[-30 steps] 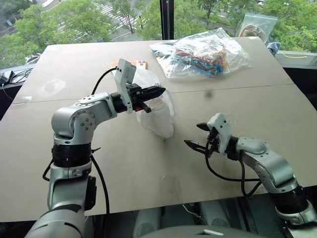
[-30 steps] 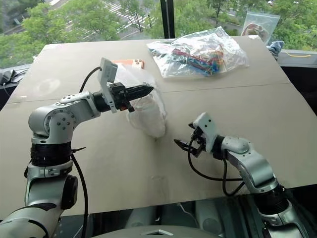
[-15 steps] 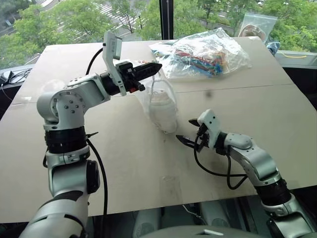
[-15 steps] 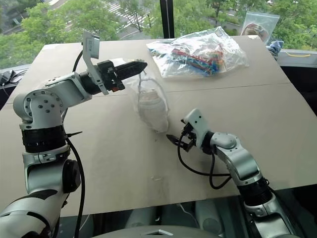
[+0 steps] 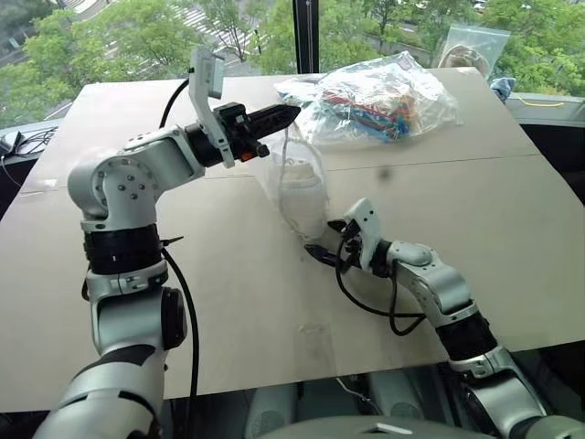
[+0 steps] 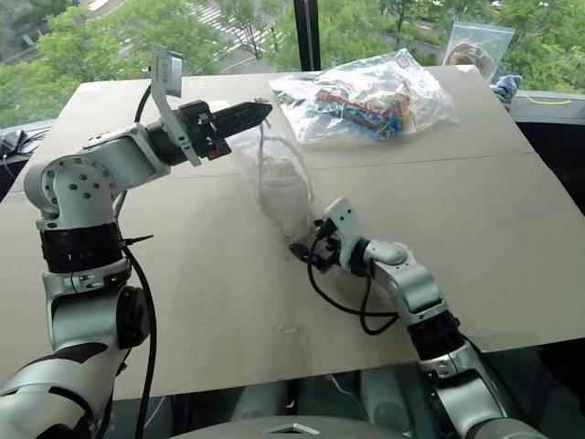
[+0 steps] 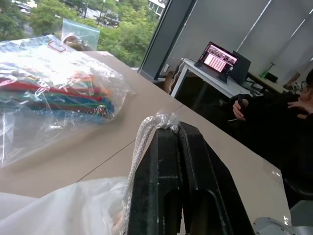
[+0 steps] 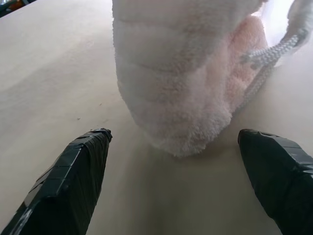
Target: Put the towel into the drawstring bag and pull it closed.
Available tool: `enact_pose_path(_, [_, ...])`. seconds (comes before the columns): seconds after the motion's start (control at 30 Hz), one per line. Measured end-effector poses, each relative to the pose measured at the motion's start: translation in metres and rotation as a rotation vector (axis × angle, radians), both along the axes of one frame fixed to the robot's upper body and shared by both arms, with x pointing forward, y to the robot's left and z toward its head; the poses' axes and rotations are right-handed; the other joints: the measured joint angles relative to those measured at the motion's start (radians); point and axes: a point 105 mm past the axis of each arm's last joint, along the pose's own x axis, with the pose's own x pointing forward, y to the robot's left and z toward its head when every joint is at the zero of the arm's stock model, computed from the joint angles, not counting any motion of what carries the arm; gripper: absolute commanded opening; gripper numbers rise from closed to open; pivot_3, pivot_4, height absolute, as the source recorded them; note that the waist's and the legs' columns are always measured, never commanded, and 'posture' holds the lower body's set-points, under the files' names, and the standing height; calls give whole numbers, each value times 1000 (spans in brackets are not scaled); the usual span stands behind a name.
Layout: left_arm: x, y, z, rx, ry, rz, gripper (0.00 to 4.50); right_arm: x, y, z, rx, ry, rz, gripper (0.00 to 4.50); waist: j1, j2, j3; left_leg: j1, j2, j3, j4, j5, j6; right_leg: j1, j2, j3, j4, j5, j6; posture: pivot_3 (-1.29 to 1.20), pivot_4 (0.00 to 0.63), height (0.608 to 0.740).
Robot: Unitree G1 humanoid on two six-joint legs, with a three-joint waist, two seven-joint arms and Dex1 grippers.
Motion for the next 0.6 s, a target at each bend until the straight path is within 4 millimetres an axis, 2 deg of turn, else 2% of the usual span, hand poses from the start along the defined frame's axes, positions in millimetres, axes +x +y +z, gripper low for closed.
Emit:
enact_pose_path(0.2, [0,1,0,-1,1,6,0,16,16,-2,34,-28,-42,4458,-2,0,0,4,0,2,-1,0,0,2,1,3,1,0,0,0,150,740])
enact_pose_path(0.23, [0,1,0,-2,1,6,0,18,17,-3,39,-35,-49,3922,-3,0,0,5,0,2,-1,0,0,2,1,3,1,0,0,0,150,740])
enact_pose_path(0.27, [0,1,1,-3,0,6,0,19,19,-4,40,-40,-52,3602,-4,0,0,5,0,3,-1,0,0,2,1,3,1,0,0,0,150,740])
enact_pose_path(0.37, [0,3,2,-5,-6,11,0,24,15,-6,31,-60,-76,2143,-9,0,0,5,0,3,-1,0,0,2,1,4,1,0,0,0,150,740])
enact_pose_path(0.4, [0,4,3,-5,-7,12,0,24,15,-6,27,-65,-75,1789,-10,0,0,5,0,2,-1,0,0,2,1,3,1,0,0,0,150,740])
enact_pose_path(0.43, [0,5,3,-8,-9,15,0,23,16,-6,19,-76,-70,1172,-11,0,0,5,0,3,-1,0,0,2,1,3,1,0,0,0,150,740])
enact_pose_path(0.47, [-1,5,4,-10,-10,16,0,23,16,-7,17,-79,-68,1026,-12,0,0,5,0,2,-1,0,0,2,1,3,1,0,0,0,150,740])
enact_pose_path(0.53, [0,8,4,-13,-12,24,0,21,14,-8,-7,-105,-61,186,-14,0,0,5,0,2,-1,0,0,2,1,3,0,0,0,0,150,740])
enact_pose_path(0.6, [0,8,5,-13,-13,27,0,21,14,-8,-16,-116,-57,87,-13,0,0,4,0,2,-1,0,0,2,1,3,0,0,0,0,150,740])
